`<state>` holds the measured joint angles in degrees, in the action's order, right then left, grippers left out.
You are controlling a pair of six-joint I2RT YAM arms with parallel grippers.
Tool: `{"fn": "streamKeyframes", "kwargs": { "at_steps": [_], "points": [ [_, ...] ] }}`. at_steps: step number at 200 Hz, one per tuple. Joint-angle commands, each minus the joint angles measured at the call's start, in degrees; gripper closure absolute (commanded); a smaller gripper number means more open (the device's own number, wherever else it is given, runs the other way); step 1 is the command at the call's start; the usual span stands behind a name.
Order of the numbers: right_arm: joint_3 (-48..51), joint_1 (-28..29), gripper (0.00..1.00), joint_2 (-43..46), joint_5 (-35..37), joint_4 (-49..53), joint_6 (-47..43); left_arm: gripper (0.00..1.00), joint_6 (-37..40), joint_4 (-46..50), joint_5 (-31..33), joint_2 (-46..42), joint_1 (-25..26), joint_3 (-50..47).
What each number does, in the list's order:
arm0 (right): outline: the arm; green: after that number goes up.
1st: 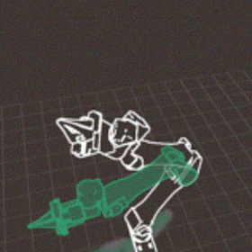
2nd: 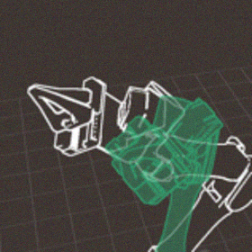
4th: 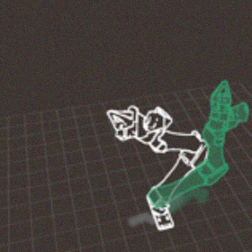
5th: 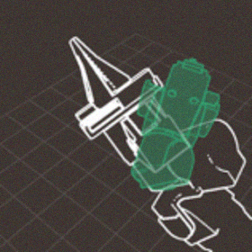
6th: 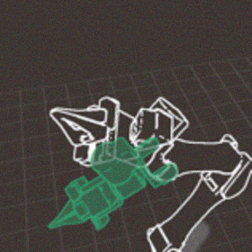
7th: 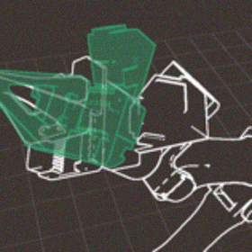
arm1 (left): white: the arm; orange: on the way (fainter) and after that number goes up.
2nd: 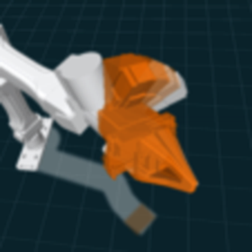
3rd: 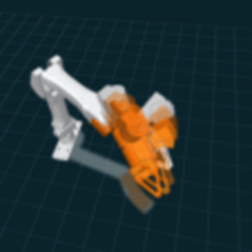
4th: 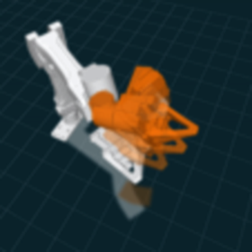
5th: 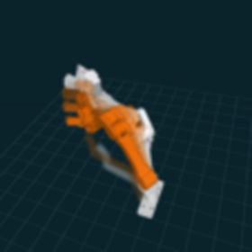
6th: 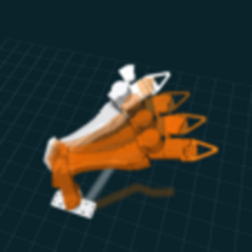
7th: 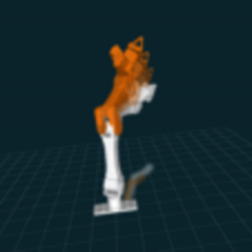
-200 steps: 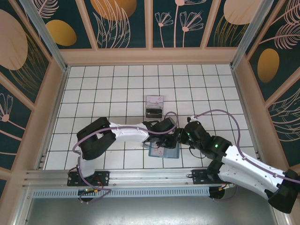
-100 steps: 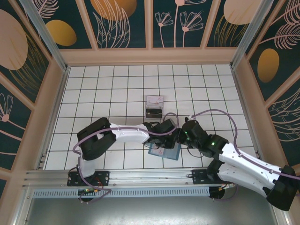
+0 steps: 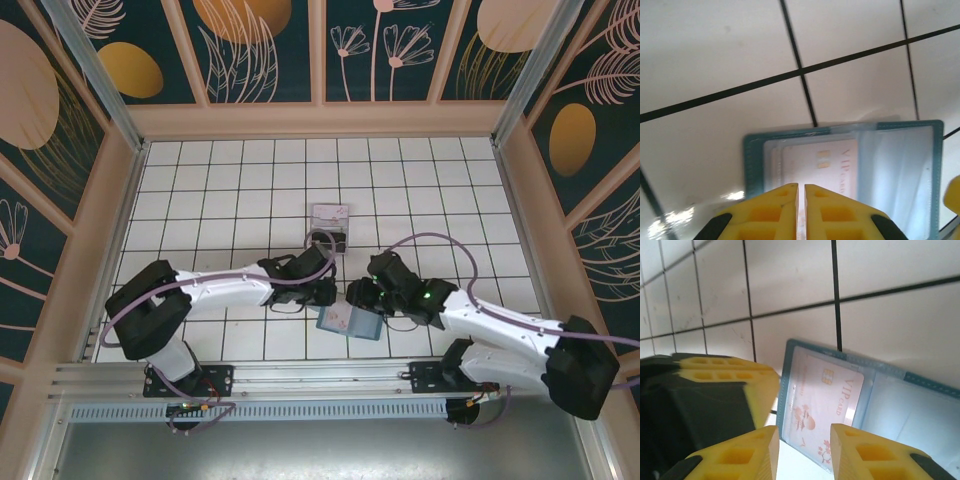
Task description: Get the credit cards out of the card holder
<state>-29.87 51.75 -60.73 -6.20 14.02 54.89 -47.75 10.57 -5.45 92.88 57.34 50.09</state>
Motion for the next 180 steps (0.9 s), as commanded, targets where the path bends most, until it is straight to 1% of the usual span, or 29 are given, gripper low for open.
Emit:
{"fn": "streamKeyframes", "kwargs": {
  "at_steps": [1,28,68,104,180],
  "points": [
    [1.0,0.8,0.67,-3.2,-3.7,-5.0,1.9,0.87,0.3,-0.1,1.4,-1.4,-0.6,-2.9],
    [2.1,1.0,0.67,-6.7,-5.1,-7.9,3.0,0.87,1.0,-0.8,0.7,-0.8,-0.9,-3.8],
    [3.5,1.0,0.67,-9.4,-5.2,-9.0,3.3,0.87,2.0,-2.1,-1.3,1.4,-0.8,-3.0],
    [4.5,1.0,0.67,-9.9,-4.7,-8.8,3.7,0.87,3.0,-1.4,-2.2,3.2,-0.8,-2.0],
    [4.7,1.1,0.67,-10.5,-3.4,-7.0,3.6,0.88,3.2,1.4,-1.3,6.9,-0.8,-1.3]
  ]
}}
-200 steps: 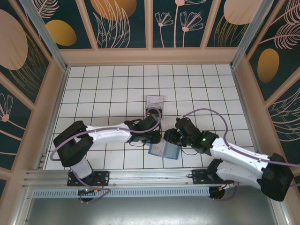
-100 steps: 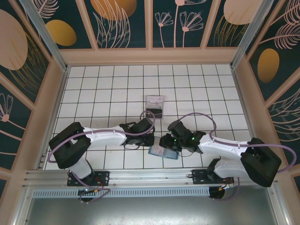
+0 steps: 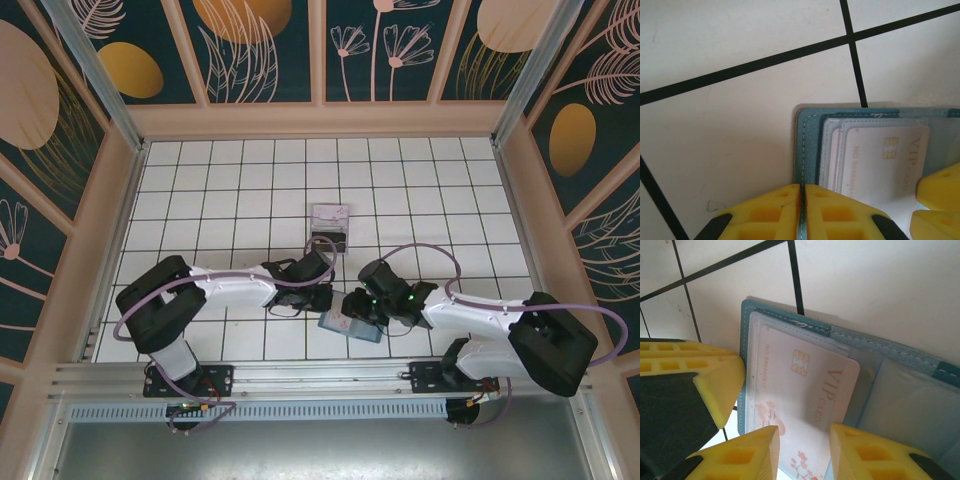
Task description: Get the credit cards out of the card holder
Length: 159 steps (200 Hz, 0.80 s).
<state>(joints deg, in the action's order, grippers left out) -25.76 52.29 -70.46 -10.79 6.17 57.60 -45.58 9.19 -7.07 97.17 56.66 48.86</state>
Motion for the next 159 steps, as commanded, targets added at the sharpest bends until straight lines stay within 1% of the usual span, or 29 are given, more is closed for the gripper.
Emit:
{"fn": "streamKeyframes", "kwargs": {
  "at_steps": [1,27,118,159],
  "points": [
    [0.6,0.5,0.67,-0.7,1.3,0.9,0.9,0.88,1.0,2.8,0.3,2.6,-0.2,0.0],
    [0.4,0.6,0.67,1.2,3.4,3.7,1.1,0.88,1.0,3.0,0.1,3.0,-0.2,-0.3],
    [0.4,0.5,0.67,2.8,3.3,5.2,1.3,0.88,1.0,3.3,-0.6,4.2,-0.2,0.0],
    [1.1,0.5,0.67,4.4,2.6,3.8,2.0,0.88,1.1,3.5,-0.7,4.2,-0.2,0.2]
  ]
}}
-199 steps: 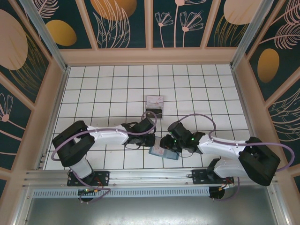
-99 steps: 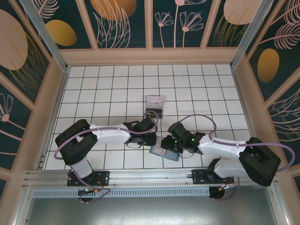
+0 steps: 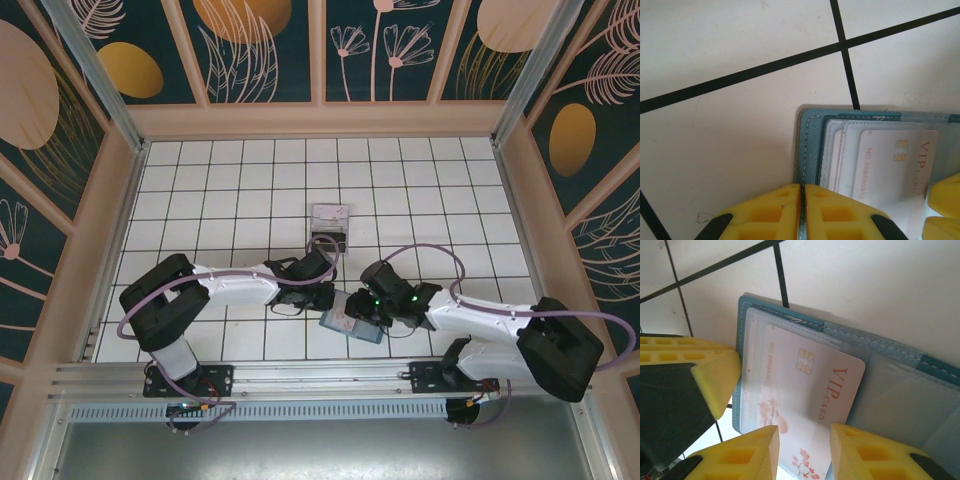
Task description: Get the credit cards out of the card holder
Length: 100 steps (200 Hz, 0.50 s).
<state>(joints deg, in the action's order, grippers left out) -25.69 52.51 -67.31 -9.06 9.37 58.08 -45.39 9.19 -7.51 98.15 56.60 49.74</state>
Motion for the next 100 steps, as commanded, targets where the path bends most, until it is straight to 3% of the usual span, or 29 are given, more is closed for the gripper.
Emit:
{"fn": "streamKeyframes", "kwargs": {
  "at_steps": [1,100],
  "points": [
    [1.1,0.4,0.67,1.3,0.9,0.6,1.5,0.88,0.8,3.5,-0.3,3.2,-0.2,-0.6],
    [2.8,0.3,0.67,1.8,0.9,0.6,2.2,0.88,0.9,3.6,-0.6,3.6,-0.2,-0.3]
  ]
}}
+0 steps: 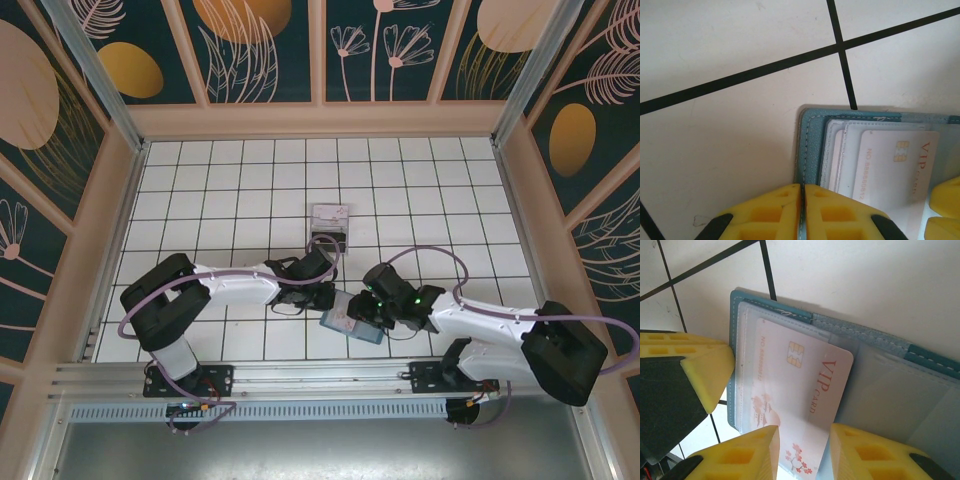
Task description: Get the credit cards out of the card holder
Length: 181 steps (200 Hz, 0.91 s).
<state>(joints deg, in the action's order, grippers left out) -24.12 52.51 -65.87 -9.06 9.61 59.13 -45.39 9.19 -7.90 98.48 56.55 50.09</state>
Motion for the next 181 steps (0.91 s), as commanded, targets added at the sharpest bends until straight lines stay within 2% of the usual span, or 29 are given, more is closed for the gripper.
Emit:
{"fn": "streamKeyframes", "kwargs": {
  "at_steps": [1,61,110,181],
  "points": [
    [1.3,0.3,0.67,0.4,0.9,0.3,1.2,0.88,1.0,3.6,-0.2,3.3,-0.1,-0.7],
    [2.8,0.2,0.68,-1.1,0.1,-5.2,1.8,0.88,1.0,3.7,-0.5,3.3,-0.1,-0.6],
    [6.5,-1.0,0.72,-0.4,-0.9,-10.8,3.4,0.90,0.8,3.7,-0.7,3.0,-0.1,-0.7],
    [13.0,-3.1,0.81,7.5,-1.8,-18.3,5.3,0.92,1.1,5.0,-0.1,3.6,-0.1,-0.3]
  ]
}}
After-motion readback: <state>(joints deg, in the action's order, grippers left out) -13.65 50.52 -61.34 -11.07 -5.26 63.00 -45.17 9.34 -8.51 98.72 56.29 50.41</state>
